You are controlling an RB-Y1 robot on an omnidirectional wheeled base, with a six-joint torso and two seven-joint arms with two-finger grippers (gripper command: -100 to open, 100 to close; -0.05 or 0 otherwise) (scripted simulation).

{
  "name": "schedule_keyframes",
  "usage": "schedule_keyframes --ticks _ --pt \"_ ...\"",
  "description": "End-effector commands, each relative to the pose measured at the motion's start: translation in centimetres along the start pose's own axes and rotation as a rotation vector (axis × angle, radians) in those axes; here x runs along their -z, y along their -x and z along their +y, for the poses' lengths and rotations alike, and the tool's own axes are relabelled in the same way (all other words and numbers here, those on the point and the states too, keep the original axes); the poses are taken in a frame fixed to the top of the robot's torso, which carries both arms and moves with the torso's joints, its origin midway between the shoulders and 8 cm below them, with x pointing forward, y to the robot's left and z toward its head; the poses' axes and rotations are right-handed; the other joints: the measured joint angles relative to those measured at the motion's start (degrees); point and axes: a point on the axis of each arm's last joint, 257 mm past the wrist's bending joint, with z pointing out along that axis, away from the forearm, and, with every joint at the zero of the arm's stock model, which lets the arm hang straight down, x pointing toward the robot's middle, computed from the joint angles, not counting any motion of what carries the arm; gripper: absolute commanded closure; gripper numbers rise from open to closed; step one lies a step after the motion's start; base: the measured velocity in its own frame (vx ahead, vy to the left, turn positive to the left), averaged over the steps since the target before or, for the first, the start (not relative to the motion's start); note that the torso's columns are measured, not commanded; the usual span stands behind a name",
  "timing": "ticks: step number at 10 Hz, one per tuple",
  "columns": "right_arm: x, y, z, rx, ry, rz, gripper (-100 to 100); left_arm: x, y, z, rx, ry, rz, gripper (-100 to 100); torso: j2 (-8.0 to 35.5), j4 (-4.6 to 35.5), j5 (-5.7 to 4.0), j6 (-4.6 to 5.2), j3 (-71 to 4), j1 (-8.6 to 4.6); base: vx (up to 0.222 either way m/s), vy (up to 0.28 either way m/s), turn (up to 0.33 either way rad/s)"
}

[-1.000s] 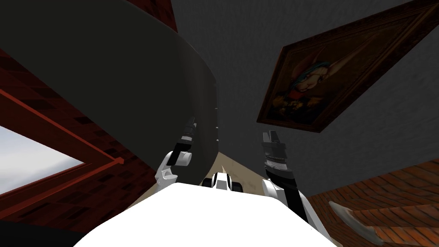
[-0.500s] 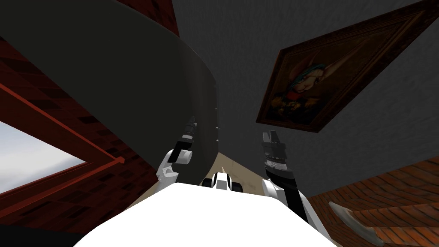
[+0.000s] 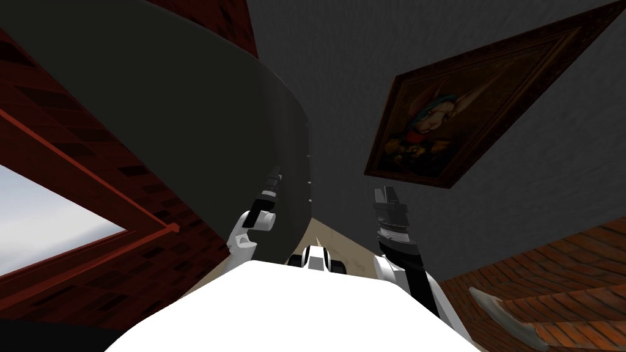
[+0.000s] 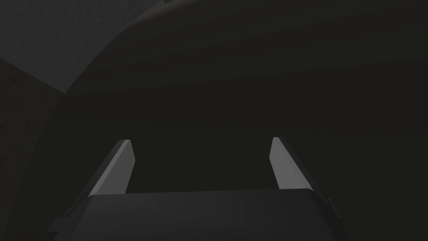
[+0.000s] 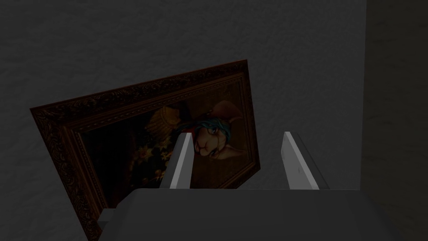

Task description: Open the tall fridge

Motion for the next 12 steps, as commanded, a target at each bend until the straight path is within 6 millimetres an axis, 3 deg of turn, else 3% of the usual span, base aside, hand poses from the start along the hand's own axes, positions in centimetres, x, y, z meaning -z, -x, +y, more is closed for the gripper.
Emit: schedule_keyframes --ticks 1,12 --pt "0.0 0.0 0.0 0.0 0.0 0.0 0 -1.7 1.3 -2.0 -0.026 -0.034 -0.02 -100 -0.2 0.0 -0.02 -0.01 -0.2 0.11 0.006 -0.011 -0.018" --pt "0.0 0.0 0.0 0.0 0.0 0.0 0 -3.0 1.4 -2.4 -0.034 -0.03 -0.022 -100 -0.4 0.0 0.01 0.01 -0.3 0.15 0.001 -0.002 -0.001"
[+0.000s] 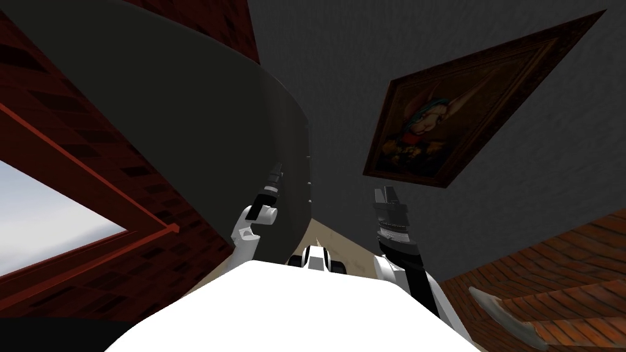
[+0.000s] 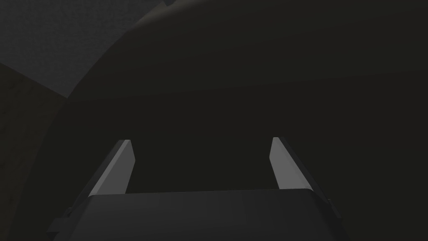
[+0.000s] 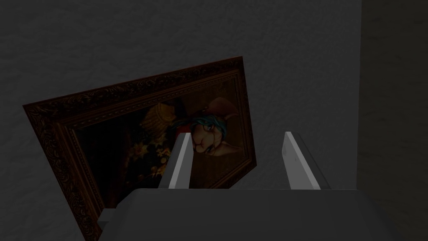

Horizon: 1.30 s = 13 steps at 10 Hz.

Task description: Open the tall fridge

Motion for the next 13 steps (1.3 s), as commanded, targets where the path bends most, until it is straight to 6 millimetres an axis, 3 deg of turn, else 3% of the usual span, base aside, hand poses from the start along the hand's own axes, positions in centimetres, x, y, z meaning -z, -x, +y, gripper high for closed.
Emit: schedule_keyframes --ticks 1,2,5,7,8,9,10,11,12,13 --pt "0.0 0.0 0.0 0.0 0.0 0.0 0 -0.8 1.6 -2.3 -0.022 -0.052 -0.024 -100 0.0 0.0 0.0 -0.05 0.0 0.0 0.036 -0.001 -0.001" --pt "0.0 0.0 0.0 0.0 0.0 0.0 0 -1.2 -0.1 0.2 -0.003 0.009 0.017 -100 -0.1 0.0 0.01 -0.05 0.0 0.1 -0.032 -0.025 0.034" --pt "0.0 0.0 0.0 0.0 0.0 0.0 0 -2.0 -0.5 0.3 -0.006 0.015 0.027 -100 0.2 -0.7 0.26 0.23 0.4 -0.5 -0.019 -0.011 -0.039" --pt "0.0 0.0 0.0 0.0 0.0 0.0 0 -3.6 -1.2 1.4 -0.016 0.052 0.053 -100 1.0 -0.6 0.39 -0.27 1.0 -0.37 0.055 -0.009 -0.043" --pt "0.0 0.0 0.0 0.0 0.0 0.0 0 -4.2 -1.3 0.4 -0.014 0.03 0.052 -100 1.2 -0.5 0.45 -0.33 1.1 -0.23 0.049 -0.007 -0.015" --pt "0.0 0.0 0.0 0.0 0.0 0.0 0 -4.9 -1.7 1.4 -0.023 0.061 0.066 -100 1.4 -0.5 0.47 -0.38 1.2 -0.17 0.044 -0.002 -0.05" --pt "0.0 0.0 0.0 0.0 0.0 0.0 0 -5.5 -1.7 0.4 -0.02 0.04 0.066 -100 1.5 -0.4 0.48 -0.39 1.3 -0.17 0.02 -0.006 -0.027" --pt "0.0 0.0 0.0 0.0 0.0 0.0 0 -6.3 -2.1 1.5 -0.031 0.072 0.08 -100 1.6 -0.4 0.46 -0.44 1.3 -0.21 0.017 -0.007 -0.04" --pt "0.0 0.0 0.0 0.0 0.0 0.0 0 -6.9 -2.2 0.4 -0.029 0.051 0.08 -100 1.5 -0.4 0.46 -0.44 1.3 -0.21 0.024 -0.002 -0.034" --pt "0.0 0.0 0.0 0.0 0.0 0.0 0 -7.5 -2.5 1.8 -0.042 0.092 0.094 -100 1.7 -0.4 0.47 -0.54 1.4 -0.25 0.053 -0.005 -0.05"
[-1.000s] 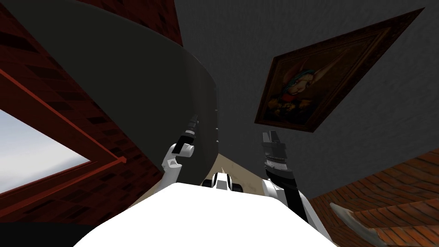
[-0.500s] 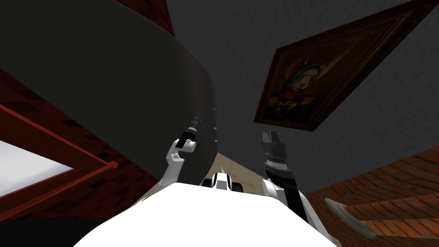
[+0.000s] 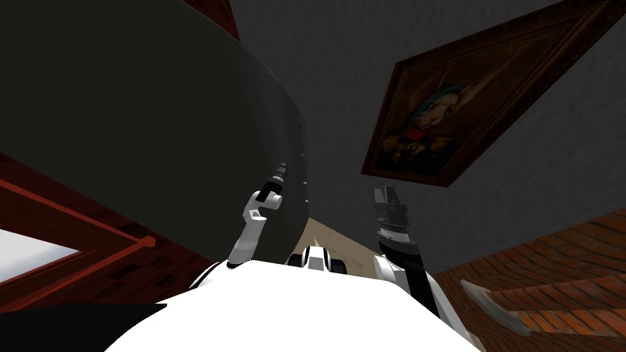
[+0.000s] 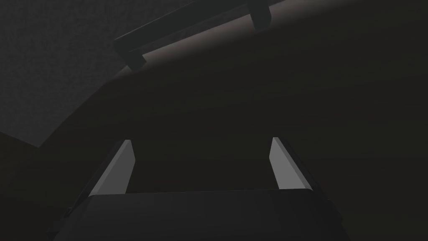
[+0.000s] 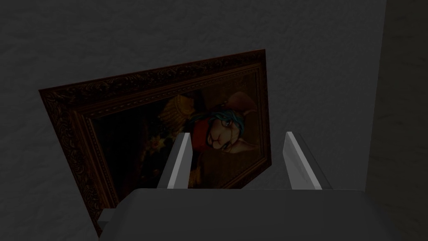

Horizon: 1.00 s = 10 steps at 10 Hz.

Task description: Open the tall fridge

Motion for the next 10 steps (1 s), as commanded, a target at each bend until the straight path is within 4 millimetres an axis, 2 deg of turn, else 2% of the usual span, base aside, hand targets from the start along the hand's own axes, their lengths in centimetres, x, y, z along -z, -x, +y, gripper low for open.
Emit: schedule_keyframes --ticks 1,2,3,4,5,6,7,8,9,10 --pt "0.0 0.0 0.0 0.0 0.0 0.0 0 -2.1 0.1 -0.5 -0.019 0.008 0.005 -100 0.1 0.0 0.01 -0.04 0.1 -0.04 0.044 -0.005 -0.021" --pt "0.0 0.0 0.0 0.0 0.0 0.0 0 -2.9 -0.1 1.0 -0.033 0.054 0.019 -100 0.4 0.1 0.0 -0.06 0.3 -0.08 0.044 -0.002 -0.036" --pt "0.0 0.0 0.0 0.0 0.0 0.0 0 -3.5 0.0 -0.4 -0.032 0.029 0.018 -100 0.4 0.1 0.0 0.0 0.3 -0.05 0.019 -0.007 -0.022" --pt "0.0 0.0 0.0 0.0 0.0 0.0 0 -3.7 0.0 -0.7 -0.032 0.022 0.017 -100 0.4 0.1 -0.02 0.01 0.2 -0.04 0.008 -0.005 -0.005" --pt "0.0 0.0 0.0 0.0 0.0 0.0 0 -4.6 -0.1 0.5 -0.047 0.065 0.029 -100 0.5 0.1 -0.02 -0.03 0.3 -0.08 0.027 -0.006 -0.051" --pt "0.0 0.0 0.0 0.0 0.0 0.0 0 -5.3 -0.1 -1.1 -0.046 0.036 0.028 -100 0.4 0.1 -0.02 -0.03 0.3 -0.07 0.032 -0.003 -0.028" --pt "0.0 0.0 0.0 0.0 0.0 0.0 0 -6.0 -0.1 0.6 -0.063 0.09 0.038 -100 0.5 0.1 -0.02 -0.04 0.4 -0.11 0.042 -0.013 -0.051" --pt "0.0 0.0 0.0 0.0 0.0 0.0 0 -6.7 -0.1 -1.0 -0.062 0.061 0.036 -100 0.5 0.1 -0.03 -0.02 0.4 -0.17 0.041 -0.006 -0.024" --pt "0.0 0.0 0.0 0.0 0.0 0.0 0 -7.6 0.1 0.4 -0.08 0.111 0.044 -100 0.6 0.2 -0.04 -0.03 0.4 -0.2 0.046 -0.004 -0.058" --pt "0.0 0.0 0.0 0.0 0.0 0.0 0 -8.3 0.1 -1.3 -0.079 0.082 0.042 -100 0.6 0.1 -0.02 -0.03 0.5 -0.18 0.034 -0.005 -0.026"
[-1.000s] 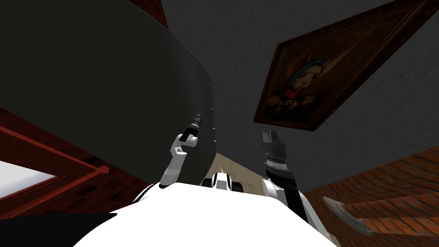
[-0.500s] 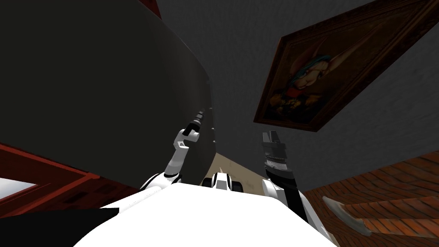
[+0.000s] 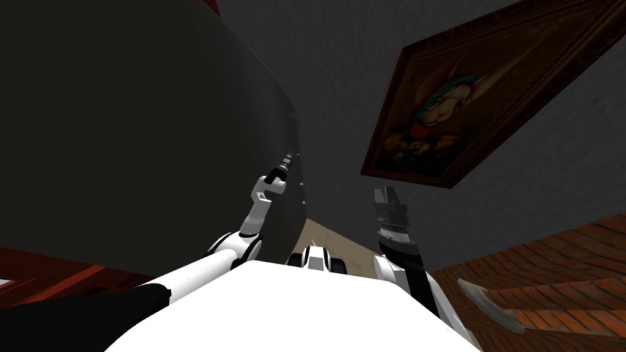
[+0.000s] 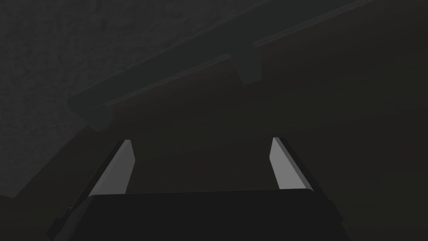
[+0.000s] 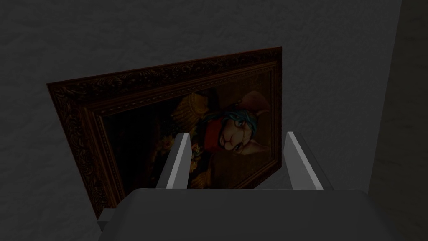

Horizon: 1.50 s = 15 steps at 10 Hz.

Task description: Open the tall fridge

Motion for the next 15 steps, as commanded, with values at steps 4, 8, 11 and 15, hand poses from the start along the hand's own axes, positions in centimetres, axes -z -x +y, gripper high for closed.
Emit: schedule_keyframes --ticks 4,8,11,15 --pt "0.0 0.0 0.0 0.0 0.0 0.0 0 -3.7 1.7 -1.1 -0.05 0.059 -0.001 -100 0.3 0.1 -0.06 0.0 0.2 -0.17 0.029 -0.008 -0.034" --pt "0.0 0.0 0.0 0.0 0.0 0.0 0 -5.6 2.8 -3.8 -0.069 0.054 -0.009 -100 0.4 0.2 -0.07 0.0 0.3 -0.19 0.027 -0.01 -0.029" --pt "0.0 0.0 0.0 0.0 0.0 0.0 0 -7.0 3.9 -5.2 -0.087 0.069 -0.017 -100 0.4 0.1 -0.05 0.0 0.3 -0.18 0.027 -0.008 -0.03" --pt "0.0 0.0 0.0 0.0 0.0 0.0 0 -9.2 6.5 -6.8 -0.121 0.124 -0.037 -100 0.3 0.1 -0.1 0.09 0.2 -0.25 0.024 -0.018 -0.042"
